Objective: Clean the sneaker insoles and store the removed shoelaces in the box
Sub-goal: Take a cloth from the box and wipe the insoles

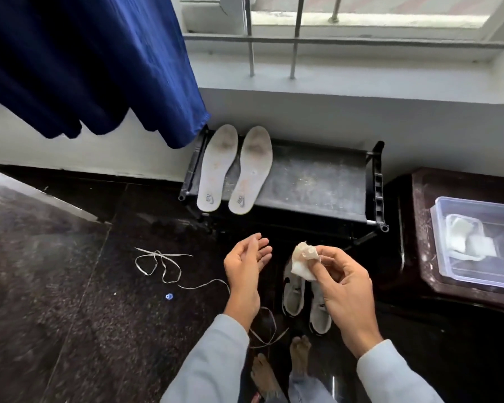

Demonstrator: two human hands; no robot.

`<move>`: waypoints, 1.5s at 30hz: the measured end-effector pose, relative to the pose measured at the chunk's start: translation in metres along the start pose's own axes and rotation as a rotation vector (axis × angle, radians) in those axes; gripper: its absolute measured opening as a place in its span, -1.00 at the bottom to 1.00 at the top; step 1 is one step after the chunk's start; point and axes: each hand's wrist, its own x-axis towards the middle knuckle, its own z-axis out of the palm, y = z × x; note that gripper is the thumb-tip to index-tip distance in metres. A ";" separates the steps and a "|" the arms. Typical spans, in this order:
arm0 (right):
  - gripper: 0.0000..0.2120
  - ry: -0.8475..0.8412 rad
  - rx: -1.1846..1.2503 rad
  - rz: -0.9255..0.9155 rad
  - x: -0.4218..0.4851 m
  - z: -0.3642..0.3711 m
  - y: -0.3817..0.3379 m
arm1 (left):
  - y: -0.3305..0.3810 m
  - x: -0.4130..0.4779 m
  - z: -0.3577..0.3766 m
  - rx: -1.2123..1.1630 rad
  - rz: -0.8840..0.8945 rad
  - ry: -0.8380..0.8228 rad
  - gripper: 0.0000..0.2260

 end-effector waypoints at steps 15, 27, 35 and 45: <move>-0.94 -0.054 -0.035 0.048 0.069 0.012 0.002 | -0.006 0.135 0.025 -0.014 -0.104 0.309 -0.68; -0.88 0.024 -0.109 0.120 0.101 0.079 0.020 | 0.001 0.167 0.013 -0.084 -0.111 0.218 -0.91; -0.88 0.127 0.026 0.215 0.125 0.119 0.026 | 0.018 0.170 0.007 -0.143 -0.192 -0.055 -0.87; -0.84 0.147 -0.186 0.096 0.150 0.125 0.031 | 0.026 0.177 0.002 -0.092 -0.132 -0.126 -0.76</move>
